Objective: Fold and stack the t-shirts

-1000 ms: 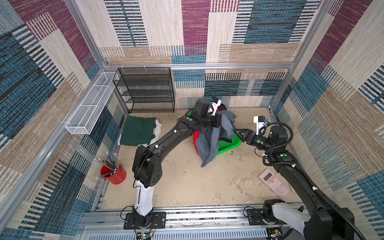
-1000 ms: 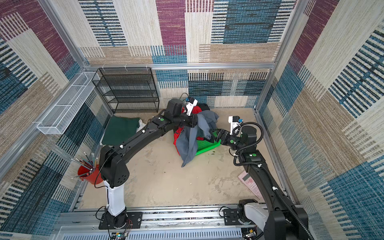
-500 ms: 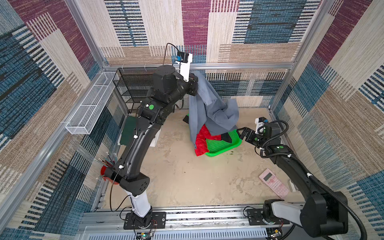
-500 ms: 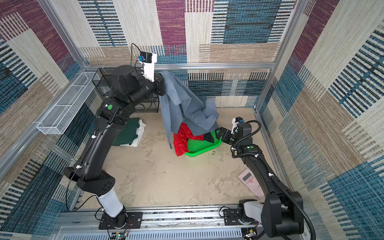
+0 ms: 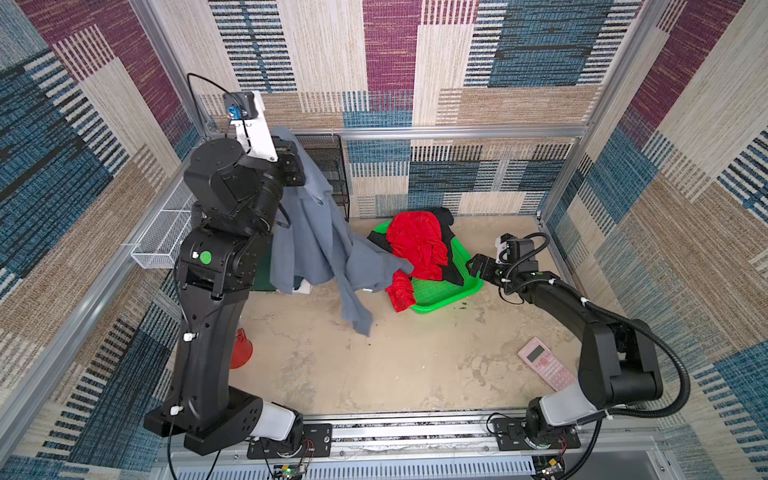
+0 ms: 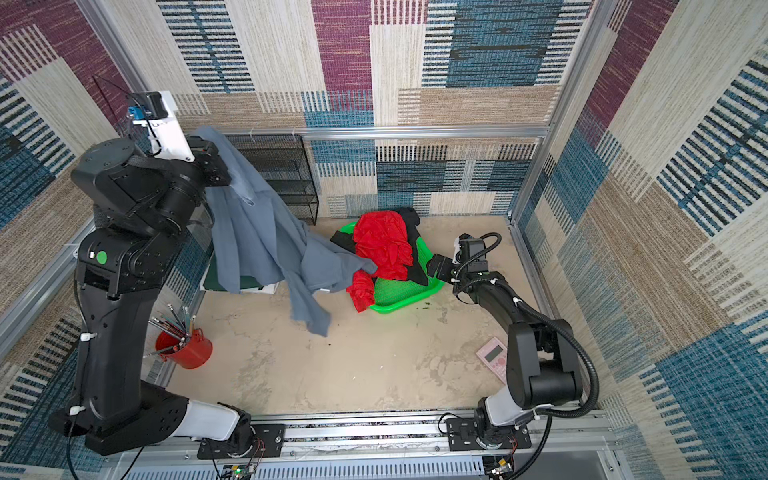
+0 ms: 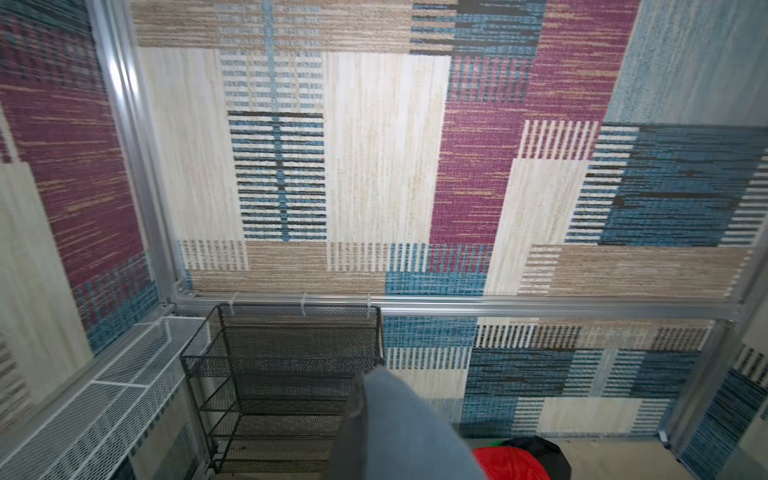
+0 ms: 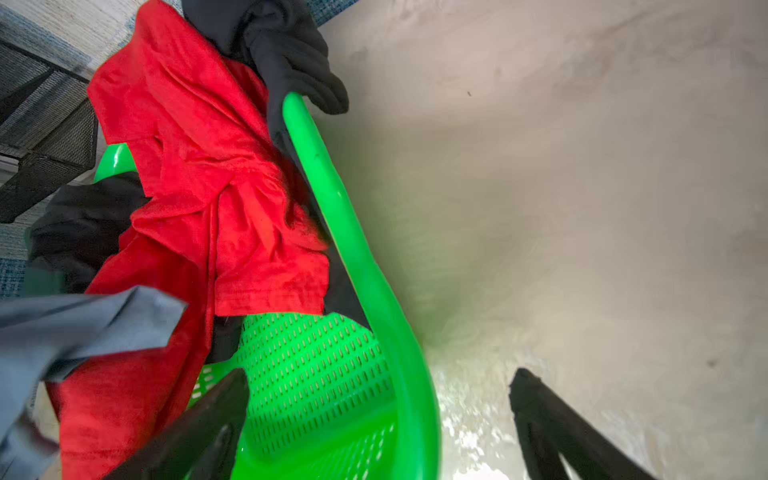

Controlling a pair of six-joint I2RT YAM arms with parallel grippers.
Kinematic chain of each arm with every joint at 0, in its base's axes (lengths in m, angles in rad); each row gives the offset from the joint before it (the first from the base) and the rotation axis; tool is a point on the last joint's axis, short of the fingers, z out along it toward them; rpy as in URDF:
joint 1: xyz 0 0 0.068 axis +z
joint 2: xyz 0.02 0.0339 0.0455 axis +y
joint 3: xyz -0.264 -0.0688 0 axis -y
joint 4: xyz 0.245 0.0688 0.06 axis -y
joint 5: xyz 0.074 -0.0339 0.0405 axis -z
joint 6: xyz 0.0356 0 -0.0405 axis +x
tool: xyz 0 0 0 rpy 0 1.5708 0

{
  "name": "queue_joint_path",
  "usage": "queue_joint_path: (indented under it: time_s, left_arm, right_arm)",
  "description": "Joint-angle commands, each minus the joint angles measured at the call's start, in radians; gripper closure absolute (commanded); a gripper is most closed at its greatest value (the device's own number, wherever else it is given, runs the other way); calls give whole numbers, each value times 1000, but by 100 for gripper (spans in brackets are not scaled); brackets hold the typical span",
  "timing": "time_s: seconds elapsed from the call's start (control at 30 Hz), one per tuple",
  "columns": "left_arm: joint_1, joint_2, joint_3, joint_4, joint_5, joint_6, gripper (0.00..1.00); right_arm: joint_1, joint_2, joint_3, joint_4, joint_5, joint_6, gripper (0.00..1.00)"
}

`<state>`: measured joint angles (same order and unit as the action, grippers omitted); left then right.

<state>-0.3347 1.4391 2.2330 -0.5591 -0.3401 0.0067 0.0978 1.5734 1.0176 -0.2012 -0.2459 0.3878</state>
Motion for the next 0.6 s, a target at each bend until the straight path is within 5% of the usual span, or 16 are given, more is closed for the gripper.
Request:
queue_joint_path:
  time_s: [0.0, 0.17, 0.43, 0.57]
  left_arm:
    - [35, -25, -7, 46, -28, 32, 100]
    - [91, -54, -37, 21, -21, 11, 100]
    - [173, -149, -157, 42, 46, -18, 100]
    - [199, -135, -101, -18, 33, -7, 100]
  right_arm:
    - [19, 78, 83, 4, -52, -36, 11]
    - [22, 204, 186, -29, -15, -26, 45]
    - [23, 296, 255, -72, 25, -42, 57]
    - [22, 305, 265, -114, 129, -58, 67]
